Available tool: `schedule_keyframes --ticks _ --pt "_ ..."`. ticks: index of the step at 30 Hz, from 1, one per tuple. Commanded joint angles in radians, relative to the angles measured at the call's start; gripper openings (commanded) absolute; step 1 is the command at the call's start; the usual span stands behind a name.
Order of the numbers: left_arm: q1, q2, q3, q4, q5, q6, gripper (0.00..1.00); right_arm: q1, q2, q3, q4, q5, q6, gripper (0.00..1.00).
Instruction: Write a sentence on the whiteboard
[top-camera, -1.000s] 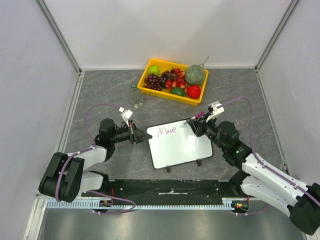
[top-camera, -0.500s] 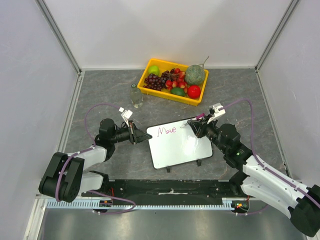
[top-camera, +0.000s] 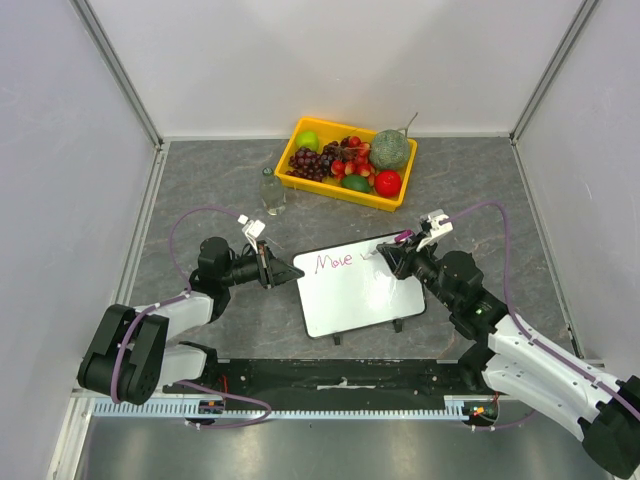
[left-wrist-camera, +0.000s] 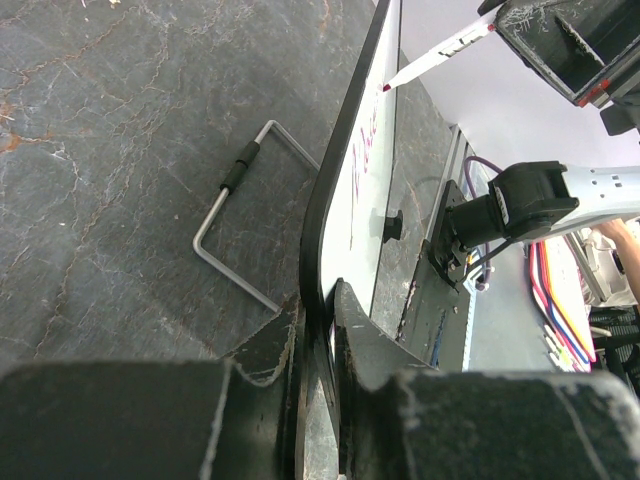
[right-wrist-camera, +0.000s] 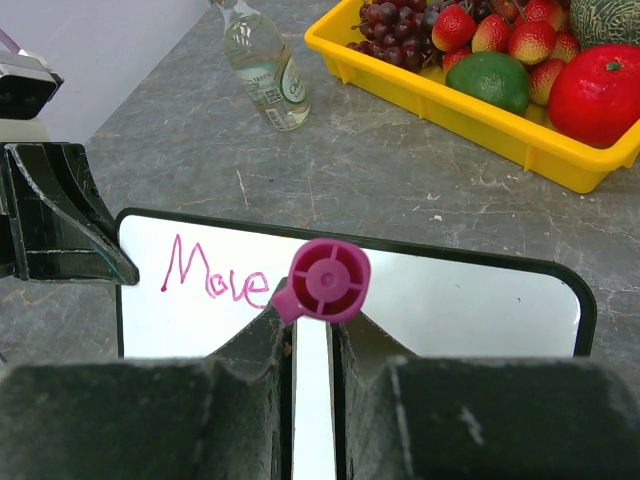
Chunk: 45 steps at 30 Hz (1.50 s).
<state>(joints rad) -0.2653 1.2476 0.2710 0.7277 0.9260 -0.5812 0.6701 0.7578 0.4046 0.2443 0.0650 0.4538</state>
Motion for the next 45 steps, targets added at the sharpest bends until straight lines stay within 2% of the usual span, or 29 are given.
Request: schedule_keyframes --ticks 1,22,45 --pt "-0.002 -0.008 -0.013 -0.016 -0.012 0.081 0.02 -0.003 -0.002 -0.006 -0.01 0.015 -0.009 0.0" --pt "-0.002 -0.01 -0.015 -0.017 -0.009 0.081 0.02 -0.003 0.035 0.049 0.044 0.091 -0.004 0.0" --pt "-0.002 -0.01 -0.015 -0.017 -0.009 0.081 0.02 -0.003 0.035 0.04 0.081 0.098 0.011 0.0"
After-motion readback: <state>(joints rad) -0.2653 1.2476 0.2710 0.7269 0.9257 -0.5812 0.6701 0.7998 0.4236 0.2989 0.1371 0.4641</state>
